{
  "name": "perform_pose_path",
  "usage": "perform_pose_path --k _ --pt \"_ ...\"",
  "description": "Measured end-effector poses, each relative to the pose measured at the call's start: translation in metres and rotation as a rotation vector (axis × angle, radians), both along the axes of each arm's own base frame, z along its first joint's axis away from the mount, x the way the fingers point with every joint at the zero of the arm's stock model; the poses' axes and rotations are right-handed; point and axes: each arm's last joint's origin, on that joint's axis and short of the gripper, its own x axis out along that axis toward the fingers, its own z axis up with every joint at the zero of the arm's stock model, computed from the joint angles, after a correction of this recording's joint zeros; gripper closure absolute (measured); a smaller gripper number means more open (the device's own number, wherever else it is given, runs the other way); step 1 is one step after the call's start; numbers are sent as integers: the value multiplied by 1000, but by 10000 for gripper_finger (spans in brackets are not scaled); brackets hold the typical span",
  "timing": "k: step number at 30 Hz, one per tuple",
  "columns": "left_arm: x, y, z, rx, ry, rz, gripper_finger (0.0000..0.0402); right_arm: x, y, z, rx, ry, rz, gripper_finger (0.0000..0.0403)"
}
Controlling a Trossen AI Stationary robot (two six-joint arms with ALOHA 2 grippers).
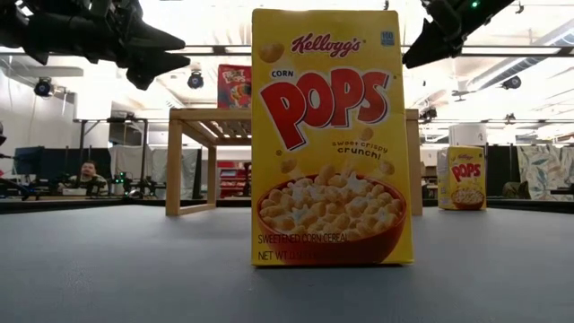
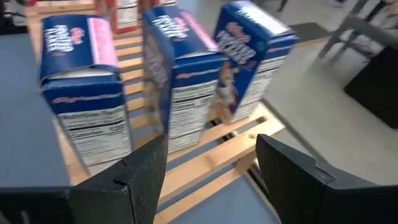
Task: Stack cereal on shelf
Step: Put the top yellow cereal box on the shelf
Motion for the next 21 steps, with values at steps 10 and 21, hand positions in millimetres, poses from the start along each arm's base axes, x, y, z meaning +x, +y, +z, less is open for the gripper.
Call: perform_pose_path --k 10,21 --pt "0 0 0 1 0 0 202 -10 3 -1 -1 37 -86 184" --pt "-1 1 -5 -114 31 39 202 -12 3 -2 -10 59 -130 184"
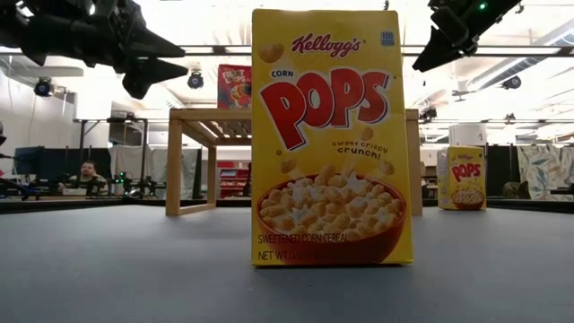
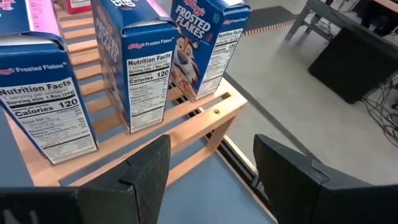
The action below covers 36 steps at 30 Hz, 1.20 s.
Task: Stack cereal on shelf
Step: Put the top yellow cereal box on the shelf
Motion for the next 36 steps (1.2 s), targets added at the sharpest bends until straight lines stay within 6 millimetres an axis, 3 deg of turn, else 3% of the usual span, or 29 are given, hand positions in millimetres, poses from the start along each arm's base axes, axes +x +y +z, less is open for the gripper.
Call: perform_pose_path --k 10,16,21,27,36 --pt "-6 1 9 117 3 80 202 -6 -3 10 -8 152 -187 184" --pt "-8 1 18 178 -8 124 202 -1 -6 16 56 249 -184 184" --pt "-8 1 20 184 -11 124 202 7 -9 9 121 336 -127 183" --pt "-8 1 16 180 24 120 202 9 -11 -14 168 449 -122 158" --pt "-9 1 17 198 24 119 202 2 -5 -17 207 413 -91 116"
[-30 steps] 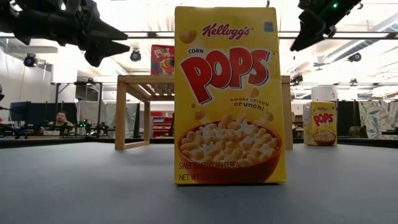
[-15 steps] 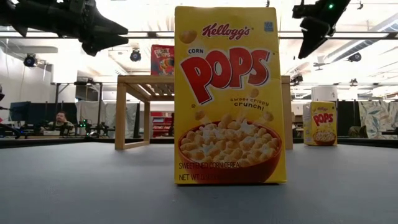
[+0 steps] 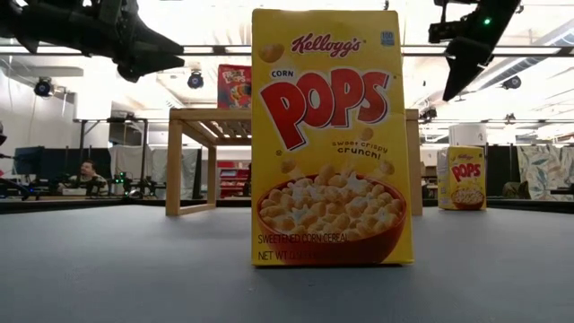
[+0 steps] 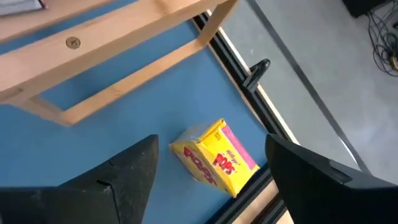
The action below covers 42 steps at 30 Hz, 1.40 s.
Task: Stack cereal on shelf
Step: Put the top yellow cereal box on the shelf
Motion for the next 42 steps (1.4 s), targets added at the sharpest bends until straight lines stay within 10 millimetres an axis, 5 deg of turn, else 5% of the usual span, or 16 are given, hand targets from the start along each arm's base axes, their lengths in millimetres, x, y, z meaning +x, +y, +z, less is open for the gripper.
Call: perform_pose_path --k 32,42 --pt "-1 0 9 4 -12 22 202 -1 -7 -13 97 114 150 110" --pt "0 1 9 2 -8 22 202 9 -24 -28 156 206 149 110"
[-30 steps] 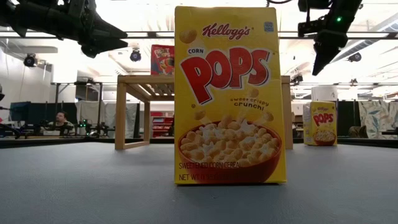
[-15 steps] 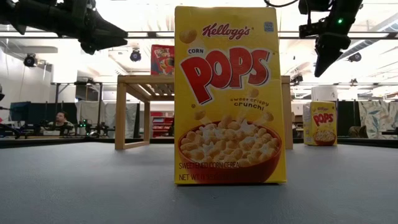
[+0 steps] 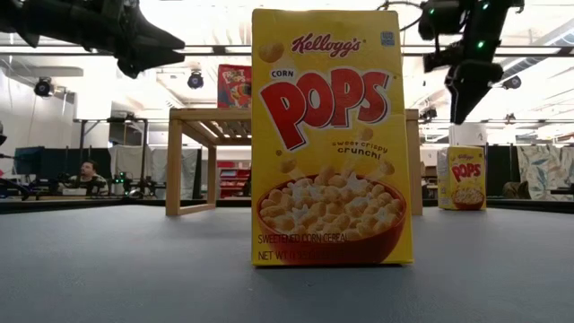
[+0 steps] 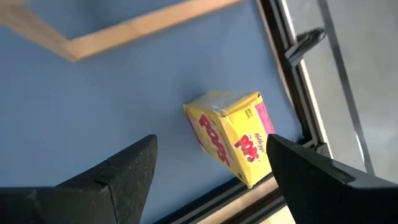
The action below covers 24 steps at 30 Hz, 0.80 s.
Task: Stack cereal on shelf
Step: Put the top yellow cereal box on the shelf
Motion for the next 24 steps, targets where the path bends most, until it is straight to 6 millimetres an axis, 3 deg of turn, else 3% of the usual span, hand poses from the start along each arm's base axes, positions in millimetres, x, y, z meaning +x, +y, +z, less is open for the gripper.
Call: perform_pose_path --k 10,24 --pt "1 0 -1 3 7 -2 202 -1 -17 -10 -23 127 42 110" --pt "1 -1 -2 41 39 -29 202 -17 -39 -4 -30 -41 -8 110"
